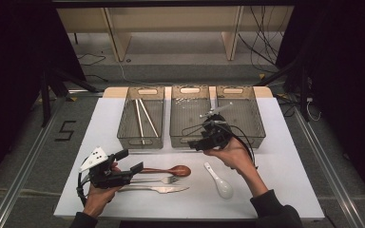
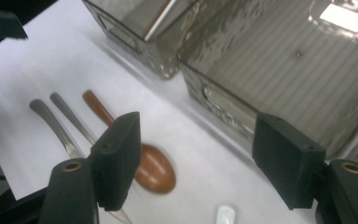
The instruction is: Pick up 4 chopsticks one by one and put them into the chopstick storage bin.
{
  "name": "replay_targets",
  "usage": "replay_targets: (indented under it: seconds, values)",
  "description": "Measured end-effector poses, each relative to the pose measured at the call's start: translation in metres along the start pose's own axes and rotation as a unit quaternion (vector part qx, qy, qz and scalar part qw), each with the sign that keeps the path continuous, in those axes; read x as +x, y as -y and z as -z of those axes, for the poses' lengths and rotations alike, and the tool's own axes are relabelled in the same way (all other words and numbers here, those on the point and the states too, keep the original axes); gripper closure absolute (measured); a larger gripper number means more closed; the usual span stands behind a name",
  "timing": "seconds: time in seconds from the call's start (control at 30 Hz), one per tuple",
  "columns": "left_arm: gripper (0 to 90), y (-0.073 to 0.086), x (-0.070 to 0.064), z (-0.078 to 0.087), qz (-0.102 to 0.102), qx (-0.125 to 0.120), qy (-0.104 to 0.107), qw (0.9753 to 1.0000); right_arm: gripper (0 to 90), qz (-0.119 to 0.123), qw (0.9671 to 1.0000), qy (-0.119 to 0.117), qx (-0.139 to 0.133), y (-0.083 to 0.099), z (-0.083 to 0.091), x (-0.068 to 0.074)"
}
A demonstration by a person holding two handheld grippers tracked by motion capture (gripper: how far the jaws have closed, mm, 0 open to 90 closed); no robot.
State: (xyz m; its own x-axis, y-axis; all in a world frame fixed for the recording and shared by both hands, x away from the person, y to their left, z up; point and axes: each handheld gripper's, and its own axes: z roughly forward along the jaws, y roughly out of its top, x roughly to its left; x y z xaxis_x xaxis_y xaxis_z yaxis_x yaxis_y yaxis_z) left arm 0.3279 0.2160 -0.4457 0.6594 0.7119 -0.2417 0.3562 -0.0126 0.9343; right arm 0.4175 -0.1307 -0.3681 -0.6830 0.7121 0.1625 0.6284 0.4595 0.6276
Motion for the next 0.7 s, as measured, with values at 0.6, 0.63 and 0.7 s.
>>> replay_targets:
  seconds: [0.6,0.63,0.7]
  values:
    - [16.3,0.001,0.001,0.000,-0.001,0.005,-0.003,1.0000,30.1,-0.024,0.9995,0.016,0.013,0.046,0.009,-0.005]
    - [16.3,0.000,0.001,0.000,0.000,0.005,-0.003,1.0000,30.1,-0.025,0.9995,0.015,0.014,0.049,0.009,-0.005]
    - [16.3,0.000,0.001,-0.001,0.000,0.005,-0.003,1.0000,30.1,-0.025,0.9994,0.011,0.020,0.053,0.008,-0.005]
